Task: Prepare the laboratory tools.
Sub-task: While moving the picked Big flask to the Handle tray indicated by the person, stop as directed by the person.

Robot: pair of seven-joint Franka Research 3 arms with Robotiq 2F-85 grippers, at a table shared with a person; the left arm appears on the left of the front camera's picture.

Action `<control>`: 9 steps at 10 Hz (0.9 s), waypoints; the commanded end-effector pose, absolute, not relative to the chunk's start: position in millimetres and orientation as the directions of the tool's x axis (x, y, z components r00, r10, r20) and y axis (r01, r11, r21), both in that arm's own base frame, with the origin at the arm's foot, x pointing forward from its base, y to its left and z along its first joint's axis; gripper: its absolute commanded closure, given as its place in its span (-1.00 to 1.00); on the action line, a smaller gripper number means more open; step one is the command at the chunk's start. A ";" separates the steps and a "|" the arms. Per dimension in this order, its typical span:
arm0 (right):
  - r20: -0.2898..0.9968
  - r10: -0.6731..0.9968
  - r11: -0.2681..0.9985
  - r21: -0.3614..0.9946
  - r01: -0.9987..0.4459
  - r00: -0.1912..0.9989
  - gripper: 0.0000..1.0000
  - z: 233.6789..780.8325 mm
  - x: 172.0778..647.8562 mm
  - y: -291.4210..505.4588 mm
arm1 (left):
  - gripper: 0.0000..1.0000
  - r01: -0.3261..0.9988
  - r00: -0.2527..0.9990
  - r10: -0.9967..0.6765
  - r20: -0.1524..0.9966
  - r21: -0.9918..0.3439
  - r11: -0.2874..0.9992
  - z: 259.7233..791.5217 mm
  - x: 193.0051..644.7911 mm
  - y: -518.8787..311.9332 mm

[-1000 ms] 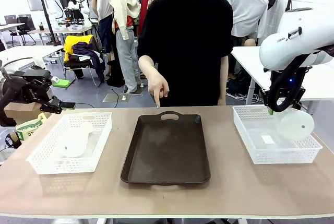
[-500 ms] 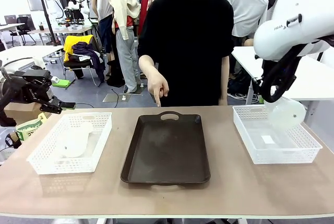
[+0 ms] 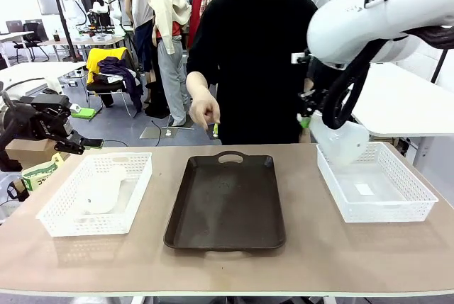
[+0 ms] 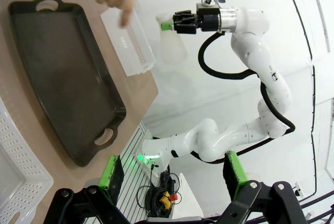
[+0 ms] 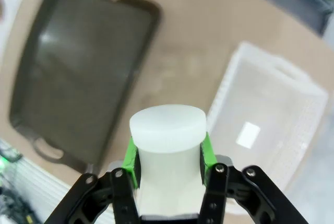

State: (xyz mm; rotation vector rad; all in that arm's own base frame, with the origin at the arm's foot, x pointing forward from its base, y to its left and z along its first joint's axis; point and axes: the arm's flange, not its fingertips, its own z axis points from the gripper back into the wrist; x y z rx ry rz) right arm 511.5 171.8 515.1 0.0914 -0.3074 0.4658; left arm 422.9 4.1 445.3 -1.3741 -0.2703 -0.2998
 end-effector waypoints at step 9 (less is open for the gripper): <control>0.346 0.587 0.748 0.112 -0.654 0.731 1.00 490.3 508.7 270.0 | -1.00 0.364 0.931 -0.046 0.362 -0.917 0.161 447.6 422.4 5.3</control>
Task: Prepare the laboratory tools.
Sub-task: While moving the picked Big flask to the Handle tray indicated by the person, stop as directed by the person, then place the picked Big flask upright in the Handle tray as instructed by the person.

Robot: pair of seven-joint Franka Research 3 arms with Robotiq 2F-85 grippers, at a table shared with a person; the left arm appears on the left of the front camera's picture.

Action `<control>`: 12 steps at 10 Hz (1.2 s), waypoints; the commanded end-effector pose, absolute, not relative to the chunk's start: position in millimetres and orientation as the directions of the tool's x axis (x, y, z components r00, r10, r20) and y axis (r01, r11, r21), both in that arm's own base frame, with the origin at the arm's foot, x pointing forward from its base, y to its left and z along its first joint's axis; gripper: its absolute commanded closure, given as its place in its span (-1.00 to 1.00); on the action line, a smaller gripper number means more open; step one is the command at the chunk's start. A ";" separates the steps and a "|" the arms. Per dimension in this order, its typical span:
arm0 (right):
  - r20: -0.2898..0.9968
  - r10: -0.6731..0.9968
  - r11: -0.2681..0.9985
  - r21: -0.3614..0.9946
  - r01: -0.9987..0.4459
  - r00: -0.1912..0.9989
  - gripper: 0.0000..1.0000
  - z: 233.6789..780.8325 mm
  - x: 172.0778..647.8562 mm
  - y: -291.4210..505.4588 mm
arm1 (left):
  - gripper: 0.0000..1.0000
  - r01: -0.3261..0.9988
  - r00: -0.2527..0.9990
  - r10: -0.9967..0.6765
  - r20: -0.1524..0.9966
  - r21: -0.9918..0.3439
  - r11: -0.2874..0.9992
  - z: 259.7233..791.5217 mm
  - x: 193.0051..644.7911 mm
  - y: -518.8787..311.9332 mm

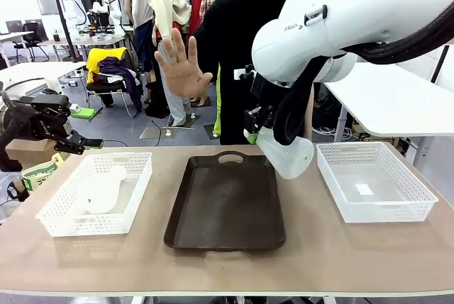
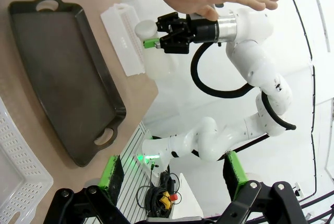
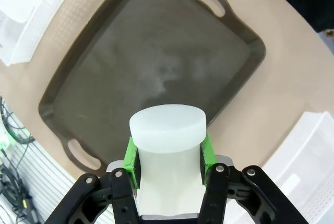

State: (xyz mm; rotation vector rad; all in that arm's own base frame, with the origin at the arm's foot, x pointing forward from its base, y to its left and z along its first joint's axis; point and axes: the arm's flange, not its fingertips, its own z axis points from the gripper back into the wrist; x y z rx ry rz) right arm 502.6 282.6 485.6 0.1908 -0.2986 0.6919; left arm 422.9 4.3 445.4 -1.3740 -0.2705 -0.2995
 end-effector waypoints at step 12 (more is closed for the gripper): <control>0.327 0.615 0.745 0.055 -0.664 0.717 1.00 484.7 497.4 287.3 | -1.00 0.364 0.931 -0.046 0.362 -0.917 0.161 447.6 422.4 5.3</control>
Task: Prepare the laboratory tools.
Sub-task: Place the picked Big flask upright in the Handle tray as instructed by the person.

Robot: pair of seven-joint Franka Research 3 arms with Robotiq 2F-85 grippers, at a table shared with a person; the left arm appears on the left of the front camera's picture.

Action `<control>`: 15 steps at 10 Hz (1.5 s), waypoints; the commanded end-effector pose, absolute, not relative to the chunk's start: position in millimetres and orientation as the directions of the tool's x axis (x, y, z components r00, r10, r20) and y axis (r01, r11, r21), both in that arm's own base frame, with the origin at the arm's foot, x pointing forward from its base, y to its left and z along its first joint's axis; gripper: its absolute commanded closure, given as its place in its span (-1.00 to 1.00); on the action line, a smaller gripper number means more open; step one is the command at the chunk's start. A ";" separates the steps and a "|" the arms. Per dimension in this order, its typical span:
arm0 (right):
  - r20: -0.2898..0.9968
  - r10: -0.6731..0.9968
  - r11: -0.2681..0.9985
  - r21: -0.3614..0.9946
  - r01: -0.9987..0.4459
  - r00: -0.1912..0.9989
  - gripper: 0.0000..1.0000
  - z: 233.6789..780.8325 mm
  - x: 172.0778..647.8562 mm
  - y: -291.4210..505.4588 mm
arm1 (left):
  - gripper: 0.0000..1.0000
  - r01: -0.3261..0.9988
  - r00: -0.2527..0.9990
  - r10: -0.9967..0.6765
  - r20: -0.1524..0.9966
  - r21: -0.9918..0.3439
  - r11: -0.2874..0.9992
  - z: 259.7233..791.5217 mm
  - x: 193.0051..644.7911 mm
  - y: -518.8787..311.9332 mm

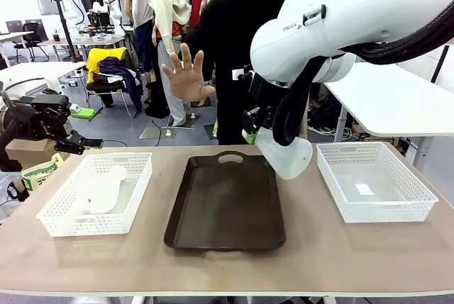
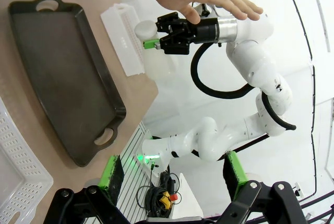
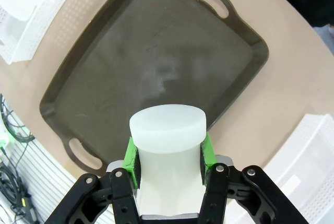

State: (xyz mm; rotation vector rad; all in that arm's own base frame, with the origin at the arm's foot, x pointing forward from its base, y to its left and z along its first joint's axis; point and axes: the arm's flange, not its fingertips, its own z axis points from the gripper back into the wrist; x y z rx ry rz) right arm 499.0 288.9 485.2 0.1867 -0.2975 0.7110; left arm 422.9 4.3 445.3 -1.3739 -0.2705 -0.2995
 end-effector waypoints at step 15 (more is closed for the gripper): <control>0.327 0.615 0.745 0.055 -0.664 0.717 1.00 484.7 497.4 287.3 | -1.00 0.364 0.931 -0.046 0.362 -0.917 0.161 447.6 422.4 5.3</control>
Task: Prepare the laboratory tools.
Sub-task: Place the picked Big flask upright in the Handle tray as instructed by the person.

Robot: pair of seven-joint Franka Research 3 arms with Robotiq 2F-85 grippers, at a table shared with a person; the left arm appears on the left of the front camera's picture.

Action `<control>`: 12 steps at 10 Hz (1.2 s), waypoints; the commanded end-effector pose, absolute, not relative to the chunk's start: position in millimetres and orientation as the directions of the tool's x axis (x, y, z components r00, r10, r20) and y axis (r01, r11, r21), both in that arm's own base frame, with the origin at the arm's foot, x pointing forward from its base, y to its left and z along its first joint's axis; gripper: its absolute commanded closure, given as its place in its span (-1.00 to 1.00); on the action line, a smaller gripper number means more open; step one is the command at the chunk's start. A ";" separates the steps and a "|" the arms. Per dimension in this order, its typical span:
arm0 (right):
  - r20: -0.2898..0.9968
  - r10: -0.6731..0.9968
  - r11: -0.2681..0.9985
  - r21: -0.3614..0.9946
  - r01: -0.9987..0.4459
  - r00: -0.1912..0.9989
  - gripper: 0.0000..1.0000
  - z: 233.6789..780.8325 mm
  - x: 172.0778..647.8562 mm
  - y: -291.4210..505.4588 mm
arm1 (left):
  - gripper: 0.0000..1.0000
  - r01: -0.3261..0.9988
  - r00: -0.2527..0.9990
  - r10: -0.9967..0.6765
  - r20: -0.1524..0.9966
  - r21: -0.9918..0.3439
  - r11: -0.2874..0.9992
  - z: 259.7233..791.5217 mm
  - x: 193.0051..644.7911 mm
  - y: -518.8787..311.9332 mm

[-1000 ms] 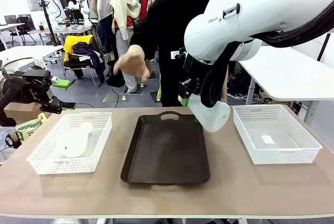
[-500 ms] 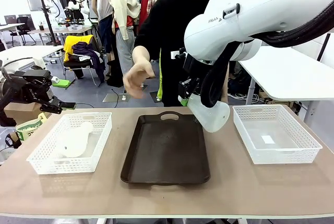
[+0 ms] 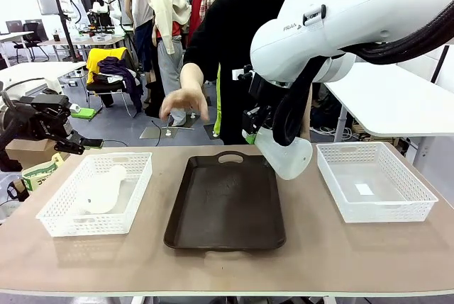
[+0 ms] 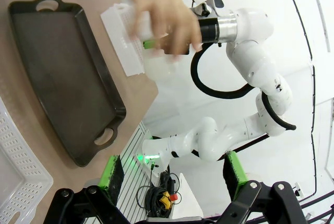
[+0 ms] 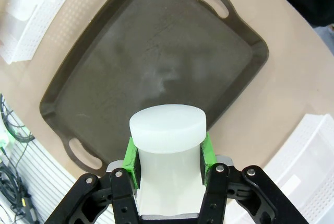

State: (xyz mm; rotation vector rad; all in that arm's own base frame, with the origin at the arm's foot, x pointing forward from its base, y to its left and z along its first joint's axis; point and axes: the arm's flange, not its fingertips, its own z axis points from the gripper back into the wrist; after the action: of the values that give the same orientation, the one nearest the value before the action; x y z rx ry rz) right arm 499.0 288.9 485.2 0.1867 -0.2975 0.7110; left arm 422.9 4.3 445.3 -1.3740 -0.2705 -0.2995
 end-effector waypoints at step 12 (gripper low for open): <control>0.605 0.632 0.538 0.106 -0.836 0.484 1.00 473.1 503.9 306.2 | -1.00 0.364 0.931 -0.046 0.362 -0.917 0.161 447.6 422.4 5.3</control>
State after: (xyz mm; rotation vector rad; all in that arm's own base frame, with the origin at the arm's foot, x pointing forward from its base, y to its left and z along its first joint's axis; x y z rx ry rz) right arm 502.8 311.1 487.3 0.2692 -0.4495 0.8355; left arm 422.9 4.2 445.4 -1.3739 -0.2702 -0.2998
